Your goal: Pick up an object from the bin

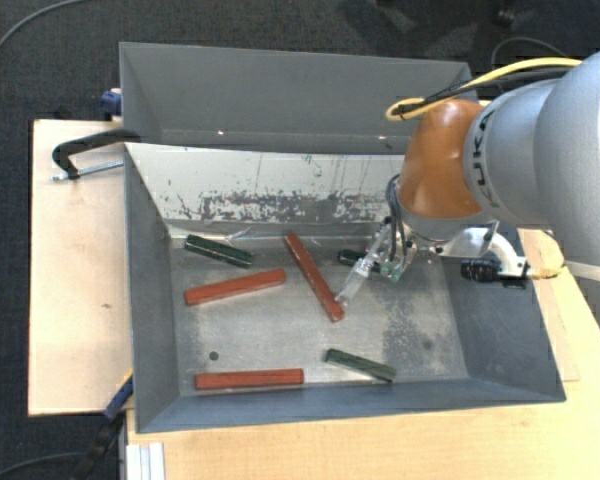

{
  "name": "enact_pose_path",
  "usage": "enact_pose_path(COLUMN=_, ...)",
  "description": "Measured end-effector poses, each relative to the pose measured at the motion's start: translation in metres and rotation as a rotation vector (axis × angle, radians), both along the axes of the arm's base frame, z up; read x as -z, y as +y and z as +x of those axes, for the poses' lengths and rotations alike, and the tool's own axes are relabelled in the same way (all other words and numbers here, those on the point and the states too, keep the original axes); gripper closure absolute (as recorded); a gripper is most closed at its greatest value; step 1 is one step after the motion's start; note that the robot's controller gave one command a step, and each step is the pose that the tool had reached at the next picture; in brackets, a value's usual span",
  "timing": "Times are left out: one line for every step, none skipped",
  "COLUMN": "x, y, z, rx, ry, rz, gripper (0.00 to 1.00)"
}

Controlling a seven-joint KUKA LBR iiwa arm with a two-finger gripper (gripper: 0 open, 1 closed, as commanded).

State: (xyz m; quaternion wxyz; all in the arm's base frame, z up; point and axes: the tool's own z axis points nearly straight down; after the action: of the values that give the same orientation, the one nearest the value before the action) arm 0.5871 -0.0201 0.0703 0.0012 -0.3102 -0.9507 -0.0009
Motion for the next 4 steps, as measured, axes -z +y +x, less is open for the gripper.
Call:
enact_pose_path(x=-0.001, y=0.0, z=0.001, rx=-0.002, ry=-0.002, rz=-0.001, gripper=0.0)
enact_pose_path(x=-0.001, y=0.0, z=0.001, rx=-0.002, ry=-0.003, rz=-0.002, gripper=1.0)
enact_pose_path(x=-0.054, y=0.001, z=0.003, rx=-0.004, ry=-0.012, rz=-0.002, gripper=1.0)
enact_pose_path(x=-0.126, y=0.002, z=0.006, rx=-0.007, ry=-0.015, rz=-0.002, gripper=1.0)
